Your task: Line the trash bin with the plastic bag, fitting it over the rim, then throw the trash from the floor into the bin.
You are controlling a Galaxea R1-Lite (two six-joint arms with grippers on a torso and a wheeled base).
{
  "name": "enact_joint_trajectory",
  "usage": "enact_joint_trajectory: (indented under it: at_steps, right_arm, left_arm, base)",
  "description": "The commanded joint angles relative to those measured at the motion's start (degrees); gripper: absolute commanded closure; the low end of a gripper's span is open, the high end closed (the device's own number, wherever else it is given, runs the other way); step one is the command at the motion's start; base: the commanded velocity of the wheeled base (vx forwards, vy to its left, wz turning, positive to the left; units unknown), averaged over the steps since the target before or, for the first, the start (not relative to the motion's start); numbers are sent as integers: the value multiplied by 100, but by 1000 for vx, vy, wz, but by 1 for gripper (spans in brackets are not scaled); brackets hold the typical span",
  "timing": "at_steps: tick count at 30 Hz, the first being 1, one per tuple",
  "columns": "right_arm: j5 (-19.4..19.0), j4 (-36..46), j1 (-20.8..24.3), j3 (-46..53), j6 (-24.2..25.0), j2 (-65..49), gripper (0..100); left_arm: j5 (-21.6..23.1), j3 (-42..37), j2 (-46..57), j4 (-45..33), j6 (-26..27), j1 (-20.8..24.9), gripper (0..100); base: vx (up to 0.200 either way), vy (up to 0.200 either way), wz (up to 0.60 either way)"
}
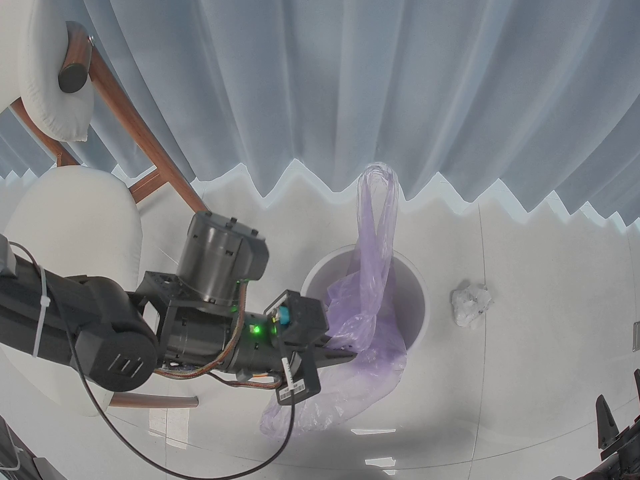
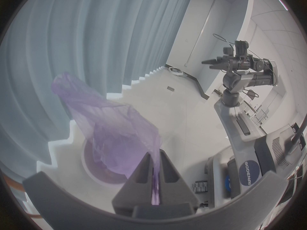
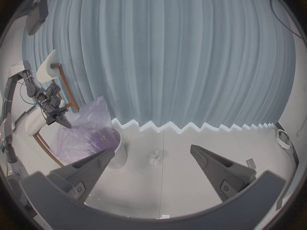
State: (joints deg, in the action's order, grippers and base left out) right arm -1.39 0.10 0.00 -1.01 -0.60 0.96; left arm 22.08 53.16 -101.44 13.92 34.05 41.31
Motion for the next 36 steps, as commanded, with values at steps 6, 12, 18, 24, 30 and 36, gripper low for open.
enact_joint_trajectory:
  at_steps: [6,12,18,24,30,36]
  right_arm:
    - [-2,-1,0,92,-2,-88,0]
    - [-37,25,9,84,-19,-70,0]
    - [-19,-10,0,92,-19,-88,0]
    - [-72,8,9,84,-265,-96,0]
    - [-63,-1161,123,-1516,701,1741,0]
    - [-766,-1521,1143,-2202,2011,4316,0]
  left_arm:
    - [-371,-1256,775,49,5,-124,100]
    - [-485,-1027,634,49,-12,-1,100]
    - [-494,-720,282,49,-12,61,100]
    - [-494,-632,239,58,-47,87,100]
    - [-494,-658,291,67,-346,131,100]
    - [-485,-605,195,304,-364,149,100]
  base:
    - [0,0,0]
    - [0,0,0]
    - [0,0,0]
    - [0,0,0]
    - [0,0,0]
    - [0,0,0]
